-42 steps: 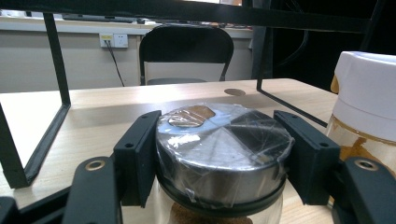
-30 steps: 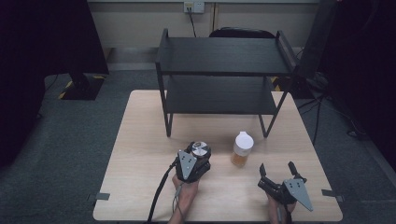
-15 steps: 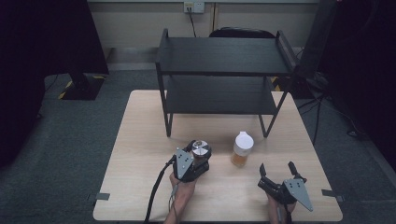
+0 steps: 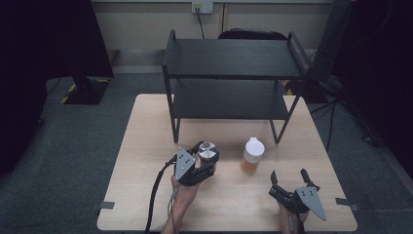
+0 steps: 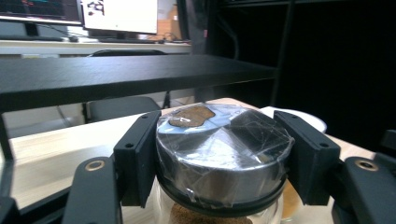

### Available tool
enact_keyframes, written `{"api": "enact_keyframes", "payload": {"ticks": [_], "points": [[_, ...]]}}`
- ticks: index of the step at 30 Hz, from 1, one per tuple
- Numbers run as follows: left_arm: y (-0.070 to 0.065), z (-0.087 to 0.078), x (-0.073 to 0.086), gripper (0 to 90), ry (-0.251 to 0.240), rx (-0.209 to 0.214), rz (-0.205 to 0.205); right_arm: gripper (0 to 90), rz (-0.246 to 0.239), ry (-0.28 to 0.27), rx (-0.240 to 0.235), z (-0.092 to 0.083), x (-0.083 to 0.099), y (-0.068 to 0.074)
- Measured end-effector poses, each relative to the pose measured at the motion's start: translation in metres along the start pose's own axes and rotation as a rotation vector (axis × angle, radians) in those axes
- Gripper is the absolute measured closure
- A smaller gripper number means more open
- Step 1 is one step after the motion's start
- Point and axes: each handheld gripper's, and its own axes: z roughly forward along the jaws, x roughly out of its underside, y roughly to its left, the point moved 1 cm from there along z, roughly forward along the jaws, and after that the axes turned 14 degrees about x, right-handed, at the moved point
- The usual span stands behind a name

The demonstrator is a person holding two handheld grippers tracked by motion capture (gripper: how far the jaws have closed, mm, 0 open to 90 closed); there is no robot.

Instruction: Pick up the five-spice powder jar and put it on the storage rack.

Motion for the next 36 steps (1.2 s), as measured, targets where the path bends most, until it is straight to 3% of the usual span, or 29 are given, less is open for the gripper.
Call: {"api": "enact_keyframes", "payload": {"ticks": [6, 11, 27, 31, 36], "points": [[0.004, -0.004, -0.014, 35.2, 0.003, 0.059, 0.028, 0.0, 0.000, 0.000, 0.000, 0.000, 0.000, 0.000], [0.014, -0.007, -0.023, 35.2, -0.015, 0.114, 0.020, 0.0, 0.001, 0.000, 0.000, 0.000, 0.000, 0.000], [0.038, -0.017, -0.074, 35.2, -0.042, 0.201, 0.071, 0.0, 0.000, 0.000, -0.002, 0.000, 0.000, 0.000], [0.047, -0.016, -0.085, 35.2, -0.061, 0.235, 0.046, 0.0, 0.001, 0.000, -0.002, 0.000, 0.000, 0.000], [0.051, -0.013, -0.101, 35.2, -0.052, 0.251, 0.057, 0.0, 0.002, 0.000, -0.005, 0.000, 0.000, -0.001]]}}
